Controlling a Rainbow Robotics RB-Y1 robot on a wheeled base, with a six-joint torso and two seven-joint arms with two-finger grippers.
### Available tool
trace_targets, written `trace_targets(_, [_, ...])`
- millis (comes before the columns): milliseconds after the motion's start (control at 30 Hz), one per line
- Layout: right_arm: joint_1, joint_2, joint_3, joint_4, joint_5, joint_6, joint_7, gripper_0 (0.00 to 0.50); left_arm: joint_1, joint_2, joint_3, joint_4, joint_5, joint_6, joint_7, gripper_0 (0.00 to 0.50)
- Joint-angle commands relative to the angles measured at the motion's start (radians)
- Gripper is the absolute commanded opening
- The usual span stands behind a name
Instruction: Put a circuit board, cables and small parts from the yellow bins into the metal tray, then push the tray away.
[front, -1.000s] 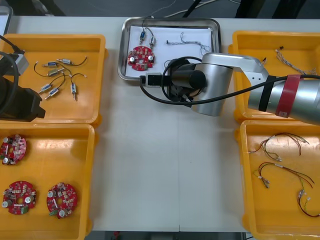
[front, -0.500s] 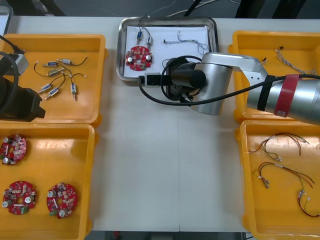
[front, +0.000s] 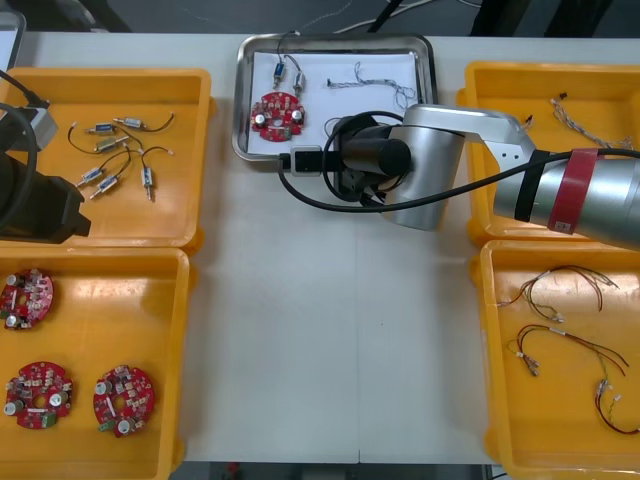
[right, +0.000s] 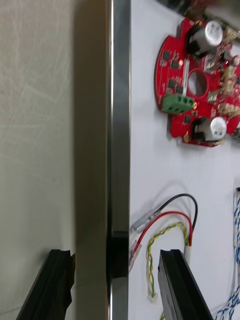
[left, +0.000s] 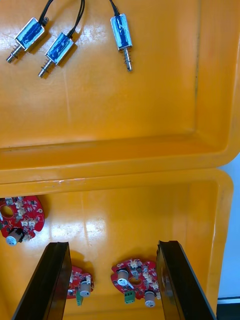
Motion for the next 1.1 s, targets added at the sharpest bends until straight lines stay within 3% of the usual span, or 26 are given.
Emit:
trace_targets(33, [-0.056, -0.008, -0.037, -0.076, 0.005, 0.087, 0.031, 0.500, 0.013, -0.014, 0.029, -0.027, -0.009, 0.009, -0.028, 0.500])
trace_targets(267, [-0.056, -0.028, -0.040, -0.175, -0.006, 0.211, 0.028, 0.500, 0.013, -0.014, 0.029, -0.027, -0.009, 0.009, -0.028, 0.500])
trace_targets(800, [-0.054, -0.119, -0.089, -0.435, -0.165, 0.487, -0.004, 0.500, 0.013, -0.014, 0.029, -0.027, -0.009, 0.009, -0.028, 0.500])
trace_targets(933, [-0.014, -0.140, -0.157, -0.497, -0.211, 0.561, -0.075, 0.500, 0.013, -0.014, 0.029, -0.027, -0.009, 0.009, -0.028, 0.500])
trace_targets(1100, [0.072, -0.168, -0.261, -0.588, -0.215, 0.643, -0.139, 0.500, 0.013, -0.014, 0.029, -0.027, -0.009, 0.009, -0.028, 0.500])
